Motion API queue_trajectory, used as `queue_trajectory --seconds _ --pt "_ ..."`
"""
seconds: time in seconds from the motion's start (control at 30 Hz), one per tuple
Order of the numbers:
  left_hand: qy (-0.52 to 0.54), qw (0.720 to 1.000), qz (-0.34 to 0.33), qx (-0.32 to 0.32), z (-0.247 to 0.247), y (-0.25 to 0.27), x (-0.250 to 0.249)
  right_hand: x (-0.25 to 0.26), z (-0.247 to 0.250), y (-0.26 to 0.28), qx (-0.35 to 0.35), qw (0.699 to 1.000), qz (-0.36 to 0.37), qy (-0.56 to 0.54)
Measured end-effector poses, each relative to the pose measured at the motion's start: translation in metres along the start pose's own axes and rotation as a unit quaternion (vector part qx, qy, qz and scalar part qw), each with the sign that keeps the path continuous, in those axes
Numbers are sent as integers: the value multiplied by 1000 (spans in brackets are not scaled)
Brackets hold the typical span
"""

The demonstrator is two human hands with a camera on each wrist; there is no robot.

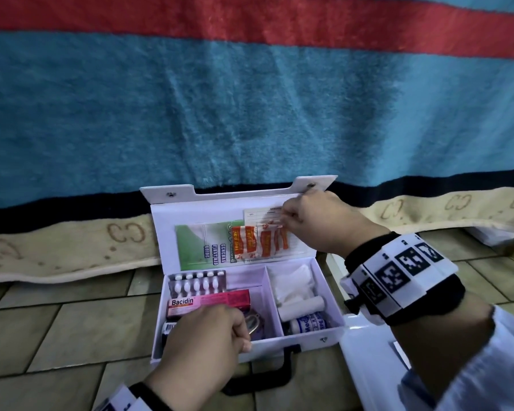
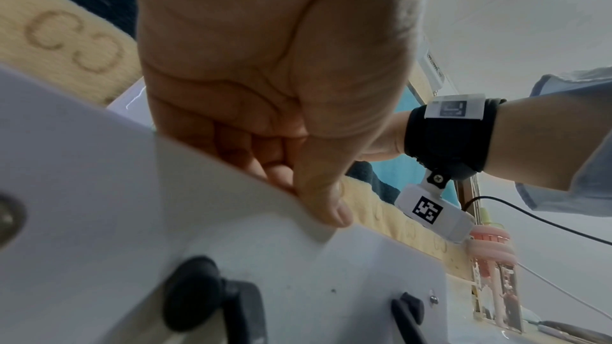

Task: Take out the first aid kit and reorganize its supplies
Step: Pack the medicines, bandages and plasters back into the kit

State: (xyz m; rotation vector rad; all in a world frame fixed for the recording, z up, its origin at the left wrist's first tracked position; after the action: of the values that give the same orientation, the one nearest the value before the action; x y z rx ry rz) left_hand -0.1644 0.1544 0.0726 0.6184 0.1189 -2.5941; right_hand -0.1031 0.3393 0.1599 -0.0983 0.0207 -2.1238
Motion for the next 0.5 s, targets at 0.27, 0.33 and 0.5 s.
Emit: queue_trajectory --seconds 0.27,0.33,0.5 --pt "-2 1000 3 -4 -1 0 1 1 -5 -2 4 1000 24 14" --pt "-1 1000 3 -5 -1 -1 1 2 -6 -2 7 999 27 20" --pt "-4 1000 1 -5 -1 -1 0 4 -10 -1 11 999 -6 46"
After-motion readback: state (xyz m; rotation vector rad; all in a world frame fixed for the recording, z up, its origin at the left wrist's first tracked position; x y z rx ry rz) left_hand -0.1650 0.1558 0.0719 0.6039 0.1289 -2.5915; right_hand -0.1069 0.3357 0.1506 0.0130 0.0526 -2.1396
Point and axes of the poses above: each hand's wrist, its own y-axis away from the middle knuckle, its own z-axis out of the back of the hand, x = y × z, the point moved 4 cm from there along -y, towards the middle knuckle
